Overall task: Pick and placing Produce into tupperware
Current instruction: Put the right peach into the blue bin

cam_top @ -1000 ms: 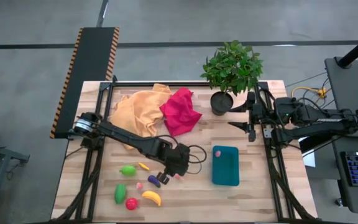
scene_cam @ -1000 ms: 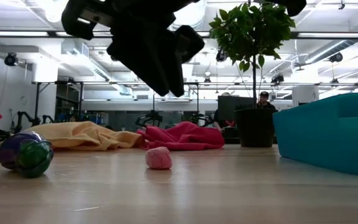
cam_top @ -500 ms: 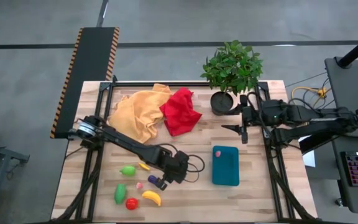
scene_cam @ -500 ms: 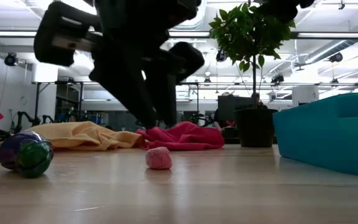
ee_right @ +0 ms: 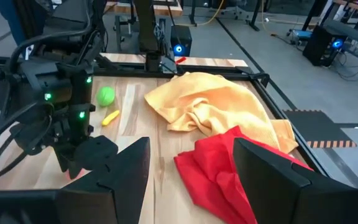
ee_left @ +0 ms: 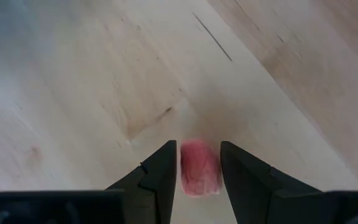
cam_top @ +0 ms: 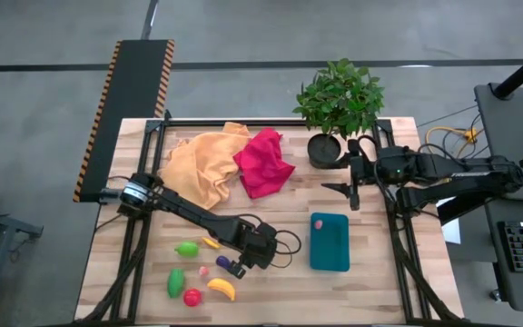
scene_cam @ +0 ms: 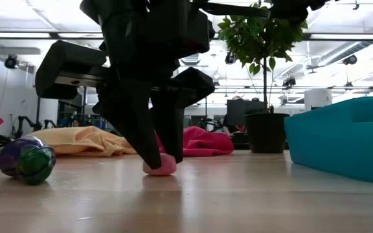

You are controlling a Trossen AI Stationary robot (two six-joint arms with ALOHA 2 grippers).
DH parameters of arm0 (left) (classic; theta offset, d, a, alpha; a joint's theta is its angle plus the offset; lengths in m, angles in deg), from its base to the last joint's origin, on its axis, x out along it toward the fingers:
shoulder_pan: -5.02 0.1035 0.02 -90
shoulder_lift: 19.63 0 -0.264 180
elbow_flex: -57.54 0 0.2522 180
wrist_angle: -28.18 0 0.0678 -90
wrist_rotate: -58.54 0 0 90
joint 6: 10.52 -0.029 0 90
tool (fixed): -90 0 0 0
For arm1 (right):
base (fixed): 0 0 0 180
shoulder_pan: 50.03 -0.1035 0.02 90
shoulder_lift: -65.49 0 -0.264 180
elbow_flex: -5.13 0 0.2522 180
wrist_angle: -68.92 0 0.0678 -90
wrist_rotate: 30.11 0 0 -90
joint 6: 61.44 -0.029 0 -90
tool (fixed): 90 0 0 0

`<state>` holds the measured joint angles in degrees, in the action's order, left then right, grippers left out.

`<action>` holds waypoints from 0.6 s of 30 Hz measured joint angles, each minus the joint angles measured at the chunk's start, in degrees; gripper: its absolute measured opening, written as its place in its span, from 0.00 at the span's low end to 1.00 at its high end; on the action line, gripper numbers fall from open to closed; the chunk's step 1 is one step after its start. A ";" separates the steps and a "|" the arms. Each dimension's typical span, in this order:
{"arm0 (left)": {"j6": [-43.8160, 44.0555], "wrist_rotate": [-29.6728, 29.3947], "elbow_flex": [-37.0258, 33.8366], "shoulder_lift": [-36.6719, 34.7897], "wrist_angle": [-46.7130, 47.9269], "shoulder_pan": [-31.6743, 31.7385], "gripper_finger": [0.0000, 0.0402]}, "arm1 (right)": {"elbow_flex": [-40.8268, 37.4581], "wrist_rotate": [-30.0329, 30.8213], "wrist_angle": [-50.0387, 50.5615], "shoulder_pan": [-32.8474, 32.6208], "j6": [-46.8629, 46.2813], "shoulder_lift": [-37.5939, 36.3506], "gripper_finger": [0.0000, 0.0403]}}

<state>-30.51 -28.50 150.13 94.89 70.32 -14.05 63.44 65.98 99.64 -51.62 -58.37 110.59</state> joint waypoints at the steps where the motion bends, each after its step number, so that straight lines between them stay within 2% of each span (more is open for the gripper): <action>1: 0.00 0.00 0.00 0.00 0.04 0.00 0.27 | 0.00 0.00 0.01 0.00 0.00 -0.04 0.56; 18: 0.10 0.11 -2.36 0.00 -2.27 0.09 0.27 | 0.00 0.00 -0.03 0.00 0.18 -0.02 0.56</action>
<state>-30.41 -28.39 147.76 94.89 68.05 -13.97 63.44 65.98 99.60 -51.62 -58.19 110.57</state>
